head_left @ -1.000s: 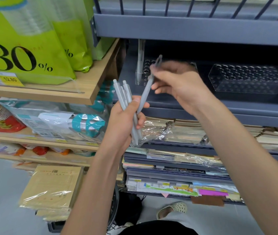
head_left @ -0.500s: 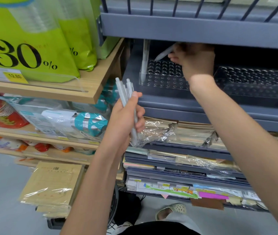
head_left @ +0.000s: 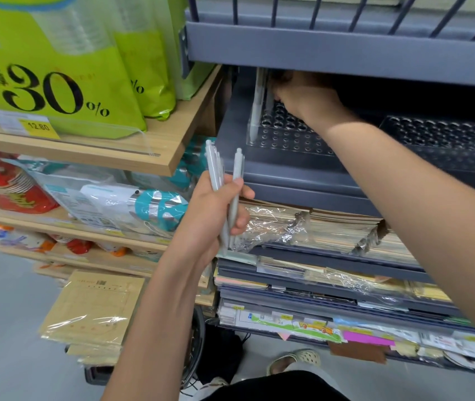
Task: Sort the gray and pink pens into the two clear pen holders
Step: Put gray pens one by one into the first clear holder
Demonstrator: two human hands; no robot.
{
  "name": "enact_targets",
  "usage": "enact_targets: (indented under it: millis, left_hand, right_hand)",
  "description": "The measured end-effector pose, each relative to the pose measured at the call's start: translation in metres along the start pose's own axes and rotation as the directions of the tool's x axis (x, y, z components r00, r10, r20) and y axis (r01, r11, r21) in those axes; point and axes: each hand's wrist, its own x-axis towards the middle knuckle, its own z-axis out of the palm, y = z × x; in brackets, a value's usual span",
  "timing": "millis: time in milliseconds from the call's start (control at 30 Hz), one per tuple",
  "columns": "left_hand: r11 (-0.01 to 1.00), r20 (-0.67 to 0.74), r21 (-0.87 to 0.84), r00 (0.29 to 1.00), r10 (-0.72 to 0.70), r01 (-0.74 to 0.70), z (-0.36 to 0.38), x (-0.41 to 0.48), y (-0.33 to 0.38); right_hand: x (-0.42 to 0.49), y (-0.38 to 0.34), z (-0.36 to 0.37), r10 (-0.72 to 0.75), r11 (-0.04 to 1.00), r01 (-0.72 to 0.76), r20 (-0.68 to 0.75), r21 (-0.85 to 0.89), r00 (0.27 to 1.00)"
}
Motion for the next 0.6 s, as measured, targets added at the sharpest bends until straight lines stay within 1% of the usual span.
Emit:
enact_targets:
  millis: [67,133,300,400,500,533,600]
  left_hand:
    - [1.0,-0.023,0.0,1.0,0.014,-0.014,-0.002,0.0,0.0]
    - [1.0,-0.036,0.004,0.999,0.022,-0.022,-0.004,-0.001,0.0]
    - [0.999,-0.057,-0.008,0.998,0.035,-0.036,-0.006,-0.002,0.001]
    - [0.998,-0.068,-0.036,0.996,0.051,-0.054,-0.006,-0.002,0.001]
    - [0.996,-0.053,-0.026,0.995,0.089,-0.091,-0.006,-0.001,0.001]
    - [0.994,-0.042,-0.02,0.994,0.105,-0.106,-0.005,-0.001,0.0]
    - [0.99,-0.008,-0.011,0.99,0.139,-0.139,-0.003,-0.001,-0.001]
  right_hand:
    - [0.003,0.001,-0.003,-0.029,1.0,0.029,0.055,-0.008,0.998]
    - [0.004,0.001,-0.004,-0.035,0.999,0.036,0.065,-0.021,0.997]
    - [0.0,-0.001,-0.001,0.072,0.997,-0.072,0.012,0.007,0.997]
    - [-0.015,0.003,-0.005,0.044,0.988,-0.041,-0.018,0.147,0.999]
    - [-0.037,0.004,-0.01,0.03,0.968,0.006,-0.139,0.252,0.99]
    - [-0.046,0.004,-0.01,0.025,0.958,0.016,-0.138,0.286,0.99]
    - [-0.066,0.001,-0.01,-0.002,0.928,0.019,-0.044,0.371,0.999]
